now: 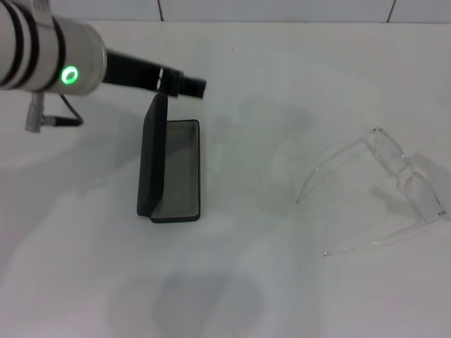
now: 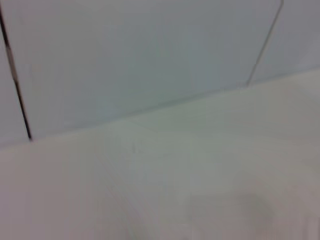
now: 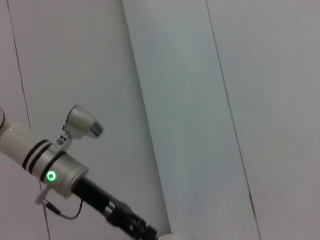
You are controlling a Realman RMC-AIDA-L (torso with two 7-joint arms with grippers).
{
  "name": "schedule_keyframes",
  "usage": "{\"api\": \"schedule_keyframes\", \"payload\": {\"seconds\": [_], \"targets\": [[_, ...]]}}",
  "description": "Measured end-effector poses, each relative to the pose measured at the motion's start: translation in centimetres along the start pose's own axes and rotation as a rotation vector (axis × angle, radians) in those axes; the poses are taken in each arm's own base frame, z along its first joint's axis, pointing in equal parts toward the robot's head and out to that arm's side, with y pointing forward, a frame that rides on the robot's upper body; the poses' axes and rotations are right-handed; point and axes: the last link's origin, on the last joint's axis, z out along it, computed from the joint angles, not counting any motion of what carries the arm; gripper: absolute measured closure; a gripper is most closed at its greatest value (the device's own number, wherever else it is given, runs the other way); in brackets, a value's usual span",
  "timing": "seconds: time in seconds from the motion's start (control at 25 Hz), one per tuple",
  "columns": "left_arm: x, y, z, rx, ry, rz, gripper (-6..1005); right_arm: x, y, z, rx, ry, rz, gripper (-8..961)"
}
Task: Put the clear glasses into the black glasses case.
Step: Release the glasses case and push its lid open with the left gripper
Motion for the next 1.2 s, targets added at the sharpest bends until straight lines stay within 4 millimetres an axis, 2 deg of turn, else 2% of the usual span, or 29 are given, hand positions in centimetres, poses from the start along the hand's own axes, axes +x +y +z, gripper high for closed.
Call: {"api": "schedule_keyframes", "payload": {"seconds": [0.36, 0.48, 0.88, 1.2], "targets": [[-2.5, -1.4, 2.6, 0.02, -0.133, -0.044, 157, 0.0, -0.1, 0.2, -0.003, -0.004, -0.008, 73], [-2.8, -1.7, 3.1, 0.037, -0.156, -0.045, 156, 0.0, 0.0, 0.3, -0.003, -0.005, -0.007, 73], [-3.2, -1.3, 5.3, 0.072, -0.237, 0.031, 156, 0.1, 0.1, 0.1, 0.003, -0.008, -0.008, 74], [-3.6, -2.0, 5.6, 0.121, -0.262, 0.047, 421, 0.0, 0.0, -0.1, 0.016, -0.019, -0.019, 75]]}}
